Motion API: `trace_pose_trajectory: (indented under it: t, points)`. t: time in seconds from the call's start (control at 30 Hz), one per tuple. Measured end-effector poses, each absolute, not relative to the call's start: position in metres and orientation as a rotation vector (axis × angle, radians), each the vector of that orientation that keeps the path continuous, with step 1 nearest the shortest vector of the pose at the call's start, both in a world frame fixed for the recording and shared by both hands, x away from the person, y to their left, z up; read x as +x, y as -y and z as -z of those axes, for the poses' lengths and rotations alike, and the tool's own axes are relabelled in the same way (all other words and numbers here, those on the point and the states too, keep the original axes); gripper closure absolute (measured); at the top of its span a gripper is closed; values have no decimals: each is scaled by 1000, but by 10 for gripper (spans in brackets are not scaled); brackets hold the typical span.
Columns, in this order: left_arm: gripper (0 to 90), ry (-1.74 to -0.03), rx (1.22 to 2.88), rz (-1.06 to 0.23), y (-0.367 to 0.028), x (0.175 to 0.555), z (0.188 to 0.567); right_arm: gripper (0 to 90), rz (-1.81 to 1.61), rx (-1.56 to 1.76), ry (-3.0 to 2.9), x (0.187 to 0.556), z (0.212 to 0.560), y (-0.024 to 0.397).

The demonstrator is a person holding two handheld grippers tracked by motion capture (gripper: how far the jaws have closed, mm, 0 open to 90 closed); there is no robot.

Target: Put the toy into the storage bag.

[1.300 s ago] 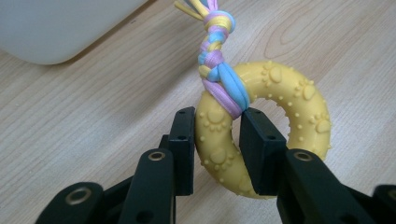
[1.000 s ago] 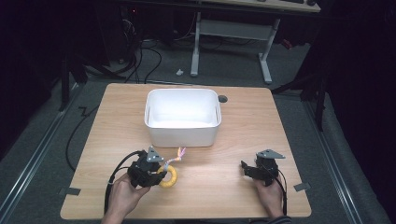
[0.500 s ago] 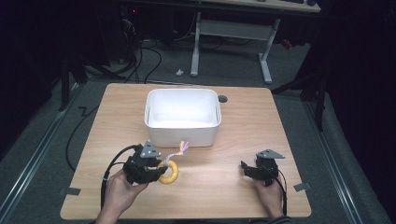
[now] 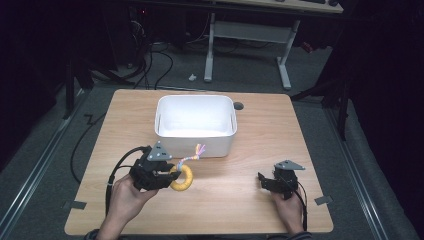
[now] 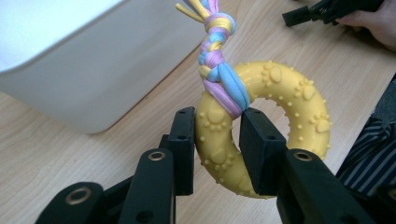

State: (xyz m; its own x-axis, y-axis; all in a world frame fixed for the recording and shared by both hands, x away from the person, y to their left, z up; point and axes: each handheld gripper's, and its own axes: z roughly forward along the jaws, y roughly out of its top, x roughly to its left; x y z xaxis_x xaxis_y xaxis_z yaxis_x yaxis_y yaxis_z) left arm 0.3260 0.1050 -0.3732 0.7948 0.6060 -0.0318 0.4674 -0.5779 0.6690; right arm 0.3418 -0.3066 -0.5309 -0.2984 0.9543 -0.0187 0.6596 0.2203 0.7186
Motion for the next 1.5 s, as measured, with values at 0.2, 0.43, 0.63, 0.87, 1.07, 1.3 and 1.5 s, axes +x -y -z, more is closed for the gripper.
trace_pose_trajectory:
  t: [0.2,0.43,0.63,0.87,1.07,1.3,1.5]
  points:
    - [668,-784,2277,-254,-108,332,361,257,-848,1482,-2041,342,531,307]
    - [668,-776,2253,-229,-112,340,349,257,-849,1482,-2041,342,531,306]
    - [668,-801,2242,-221,-115,354,342,257,-848,1482,-2041,342,531,306]
    - [668,-821,2236,-231,-116,367,334,256,-849,1482,-2042,342,531,306]
    - [668,-842,2231,-251,-116,375,330,256,-849,1482,-2042,341,531,306]
    - [668,-862,2238,-260,-112,388,330,257,-851,1481,-2047,341,531,305]
    - [668,-875,2249,-288,-107,399,327,257,-851,1474,-2051,341,531,305]
